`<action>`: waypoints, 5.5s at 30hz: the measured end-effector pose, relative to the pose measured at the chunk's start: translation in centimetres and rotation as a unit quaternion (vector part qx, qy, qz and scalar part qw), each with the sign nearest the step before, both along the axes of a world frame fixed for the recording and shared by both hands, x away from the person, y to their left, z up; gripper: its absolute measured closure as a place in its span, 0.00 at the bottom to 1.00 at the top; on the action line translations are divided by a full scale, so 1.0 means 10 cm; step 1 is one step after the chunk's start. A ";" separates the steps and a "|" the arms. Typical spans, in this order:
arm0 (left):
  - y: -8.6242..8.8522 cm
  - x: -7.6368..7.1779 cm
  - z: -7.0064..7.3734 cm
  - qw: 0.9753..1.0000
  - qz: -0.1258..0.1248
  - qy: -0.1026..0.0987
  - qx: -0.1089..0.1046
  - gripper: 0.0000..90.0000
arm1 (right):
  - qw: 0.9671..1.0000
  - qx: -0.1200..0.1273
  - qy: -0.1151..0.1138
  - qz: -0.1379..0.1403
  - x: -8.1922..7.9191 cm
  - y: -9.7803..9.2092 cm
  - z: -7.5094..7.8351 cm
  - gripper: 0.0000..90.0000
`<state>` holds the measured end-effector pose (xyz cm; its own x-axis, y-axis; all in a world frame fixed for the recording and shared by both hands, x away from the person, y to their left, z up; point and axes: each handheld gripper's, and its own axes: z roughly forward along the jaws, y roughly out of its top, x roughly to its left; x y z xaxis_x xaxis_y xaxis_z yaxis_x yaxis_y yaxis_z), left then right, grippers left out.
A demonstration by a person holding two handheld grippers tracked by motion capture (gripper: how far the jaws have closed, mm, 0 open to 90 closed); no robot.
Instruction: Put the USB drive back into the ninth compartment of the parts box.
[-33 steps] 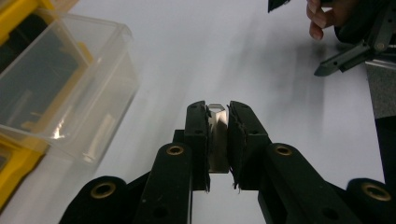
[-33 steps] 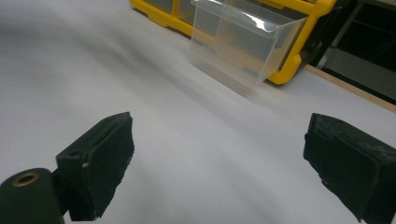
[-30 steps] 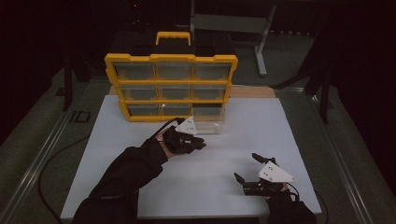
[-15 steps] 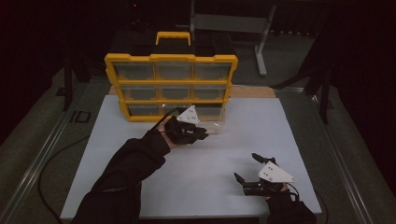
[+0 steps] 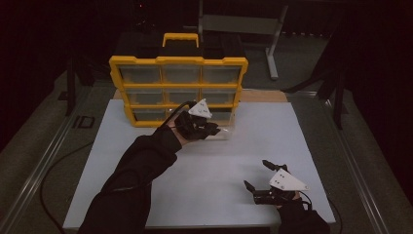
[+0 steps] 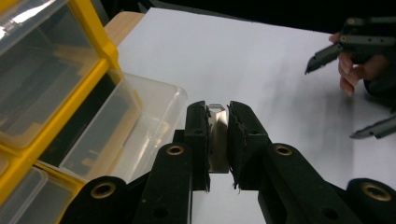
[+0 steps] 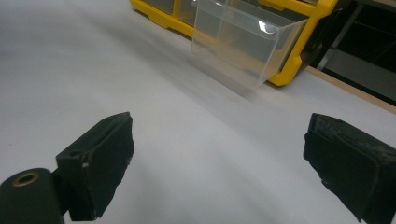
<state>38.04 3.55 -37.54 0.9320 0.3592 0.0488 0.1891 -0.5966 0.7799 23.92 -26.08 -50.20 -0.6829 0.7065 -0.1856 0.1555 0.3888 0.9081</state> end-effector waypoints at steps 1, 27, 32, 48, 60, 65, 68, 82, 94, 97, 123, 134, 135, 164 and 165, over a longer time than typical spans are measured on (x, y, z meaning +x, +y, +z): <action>0.00 0.02 0.01 1.000 0.004 0.001 -0.004 0.88 | 1.000 0.001 0.000 0.000 0.00 0.00 0.00 0.09; -0.10 0.40 -0.15 0.995 0.097 0.009 -0.025 0.88 | 1.000 0.001 -0.002 0.003 0.00 0.00 0.00 0.09; -0.11 0.44 -0.21 0.993 0.110 0.008 -0.030 0.88 | 1.000 0.002 -0.001 0.003 0.00 0.00 0.00 0.09; -0.13 0.56 -0.43 0.988 0.146 0.019 -0.044 0.88 | 1.000 0.001 -0.001 0.002 0.00 -0.02 0.00 0.09; -0.19 0.58 -0.61 0.987 0.160 0.020 -0.017 0.88 | 1.000 0.000 -0.002 0.000 0.00 -0.02 0.00 0.09; -0.19 0.57 -0.63 0.985 0.168 0.018 -0.023 0.87 | 1.000 -0.002 0.000 0.003 0.01 -0.01 -0.01 0.09; -0.15 0.58 -0.60 0.982 0.185 0.015 -0.032 0.75 | 1.000 -0.001 0.001 0.001 0.01 -0.01 -0.01 0.09; -0.03 0.44 -0.51 0.986 0.159 0.034 -0.042 0.23 | 1.000 -0.007 -0.001 0.004 0.01 0.00 -0.01 0.09; 0.20 0.30 -0.51 0.990 0.120 0.052 -0.055 0.00 | 1.000 -0.005 0.001 0.001 0.01 0.00 -0.02 0.09; 0.26 0.25 -0.52 0.990 0.116 0.053 -0.057 0.00 | 1.000 -0.009 0.003 0.003 0.01 0.00 -0.02 0.09; 0.87 -0.22 -0.58 0.992 0.093 0.040 -0.074 0.00 | 1.000 -0.009 0.003 0.000 0.01 0.00 -0.02 0.09; 1.09 -0.45 -0.75 0.993 0.084 0.040 -0.076 0.00 | 1.000 -0.011 0.003 0.002 0.01 0.01 -0.03 0.09; 1.11 -0.48 -0.76 0.993 0.083 0.041 -0.079 0.00 | 1.000 -0.012 0.003 0.002 0.01 0.01 -0.02 0.09; 1.48 -0.93 -1.23 0.992 0.084 0.049 -0.084 0.00 | 1.000 -0.014 0.001 0.000 0.01 0.01 -0.02 0.09; 1.50 -0.95 -1.24 0.992 0.083 0.049 -0.084 0.00 | 1.000 -0.014 0.001 0.000 0.01 0.01 -0.02 0.09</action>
<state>28.59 18.53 -49.98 0.8564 0.5039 -0.1125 0.3535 -0.4134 0.8391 24.01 -25.98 -50.42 -0.6837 0.7007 -0.2039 0.1571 0.4141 0.8966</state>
